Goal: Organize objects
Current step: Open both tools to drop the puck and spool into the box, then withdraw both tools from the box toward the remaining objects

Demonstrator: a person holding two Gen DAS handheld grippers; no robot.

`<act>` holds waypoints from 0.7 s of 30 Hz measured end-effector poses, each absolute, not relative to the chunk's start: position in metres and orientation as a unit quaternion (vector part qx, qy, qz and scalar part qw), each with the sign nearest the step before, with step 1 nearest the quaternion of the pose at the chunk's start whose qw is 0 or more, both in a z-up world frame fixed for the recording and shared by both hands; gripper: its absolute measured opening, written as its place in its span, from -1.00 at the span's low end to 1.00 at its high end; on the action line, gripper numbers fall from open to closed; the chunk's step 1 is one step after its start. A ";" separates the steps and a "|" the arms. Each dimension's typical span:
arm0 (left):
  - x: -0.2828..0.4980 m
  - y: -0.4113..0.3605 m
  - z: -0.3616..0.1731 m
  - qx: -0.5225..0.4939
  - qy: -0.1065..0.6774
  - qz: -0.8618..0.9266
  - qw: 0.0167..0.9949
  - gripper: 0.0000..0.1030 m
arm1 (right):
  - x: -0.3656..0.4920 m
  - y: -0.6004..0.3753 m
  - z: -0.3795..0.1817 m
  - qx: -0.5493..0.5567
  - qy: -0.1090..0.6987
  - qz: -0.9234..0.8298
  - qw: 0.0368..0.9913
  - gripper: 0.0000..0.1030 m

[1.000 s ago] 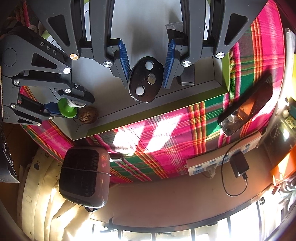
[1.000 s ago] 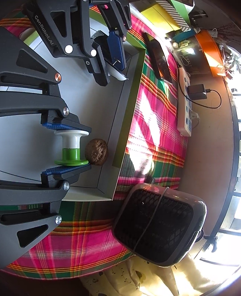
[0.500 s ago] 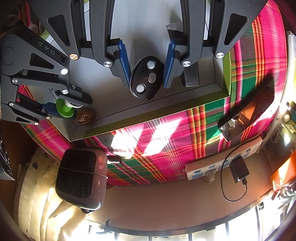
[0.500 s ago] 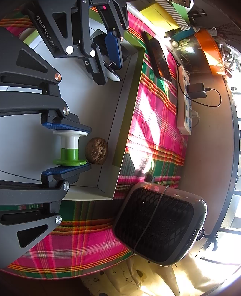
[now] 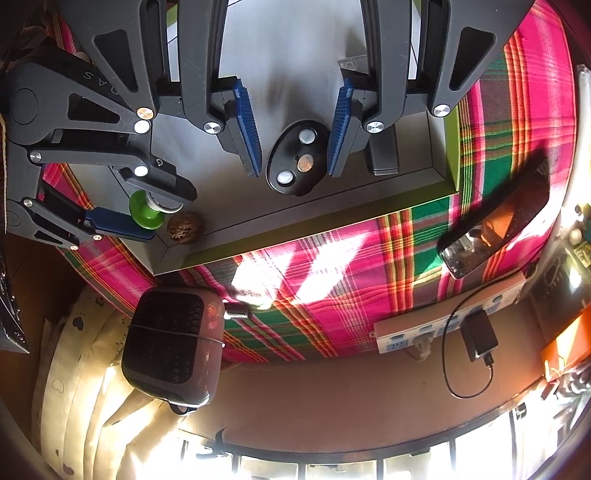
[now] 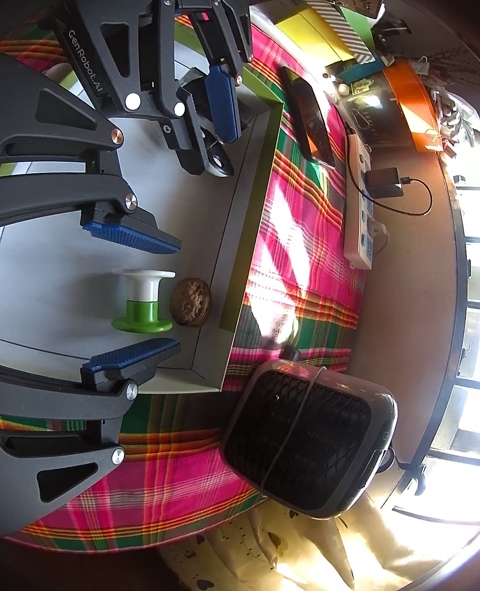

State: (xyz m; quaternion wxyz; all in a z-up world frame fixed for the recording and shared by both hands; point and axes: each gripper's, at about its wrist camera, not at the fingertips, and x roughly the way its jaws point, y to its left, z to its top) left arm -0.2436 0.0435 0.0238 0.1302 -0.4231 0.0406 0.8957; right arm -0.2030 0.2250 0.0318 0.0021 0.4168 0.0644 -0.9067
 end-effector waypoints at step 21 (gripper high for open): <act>-0.183 0.029 0.063 -0.369 0.023 0.919 0.138 -0.23 | -0.119 0.197 0.104 0.256 0.151 -0.947 -0.118 0.06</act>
